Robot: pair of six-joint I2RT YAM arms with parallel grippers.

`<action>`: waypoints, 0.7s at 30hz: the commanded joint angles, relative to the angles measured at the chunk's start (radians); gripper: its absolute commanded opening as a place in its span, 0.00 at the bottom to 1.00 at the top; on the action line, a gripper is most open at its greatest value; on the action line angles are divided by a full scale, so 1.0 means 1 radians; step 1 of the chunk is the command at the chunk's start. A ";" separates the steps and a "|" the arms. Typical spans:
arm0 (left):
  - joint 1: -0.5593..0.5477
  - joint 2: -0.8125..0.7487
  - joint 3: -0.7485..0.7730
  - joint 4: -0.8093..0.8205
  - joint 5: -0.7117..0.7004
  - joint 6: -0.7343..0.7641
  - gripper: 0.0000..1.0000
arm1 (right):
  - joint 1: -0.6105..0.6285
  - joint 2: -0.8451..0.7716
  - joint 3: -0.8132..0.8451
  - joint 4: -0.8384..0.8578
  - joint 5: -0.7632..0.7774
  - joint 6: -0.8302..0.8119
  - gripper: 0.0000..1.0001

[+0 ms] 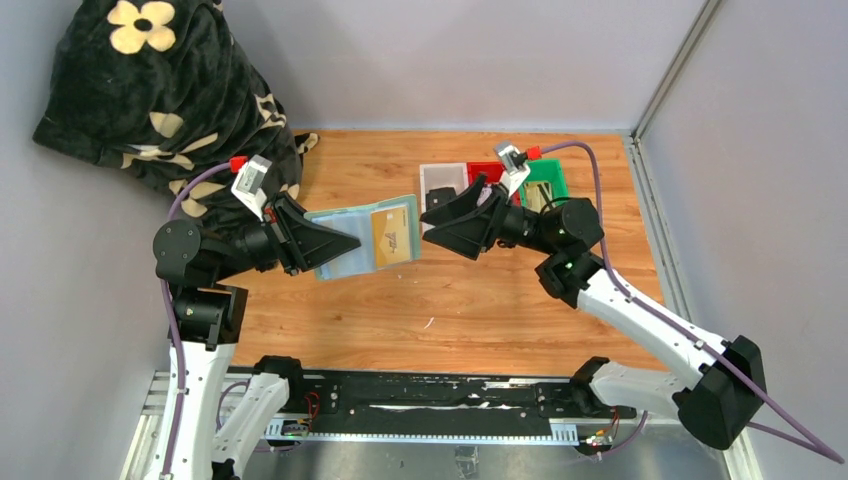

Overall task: Take the credit cards out of the card holder
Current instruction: Remove the credit card from the card holder.

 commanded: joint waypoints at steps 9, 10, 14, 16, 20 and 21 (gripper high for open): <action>0.002 -0.020 0.009 0.045 0.009 -0.023 0.00 | 0.139 0.061 0.027 0.113 -0.001 0.006 0.80; 0.002 -0.022 0.009 0.045 0.009 -0.023 0.00 | 0.145 0.065 0.030 0.112 -0.003 0.007 0.79; 0.002 -0.027 -0.008 0.044 0.004 -0.019 0.00 | 0.162 0.074 0.034 0.142 -0.003 0.018 0.61; 0.002 -0.025 -0.015 0.041 0.002 -0.011 0.00 | 0.167 0.079 0.039 0.146 -0.005 0.028 0.44; 0.002 -0.029 -0.009 -0.029 -0.010 0.053 0.01 | 0.167 0.080 0.073 0.071 -0.022 0.014 0.15; 0.002 -0.030 -0.004 -0.073 -0.016 0.091 0.08 | 0.167 0.075 0.087 0.048 -0.032 -0.005 0.08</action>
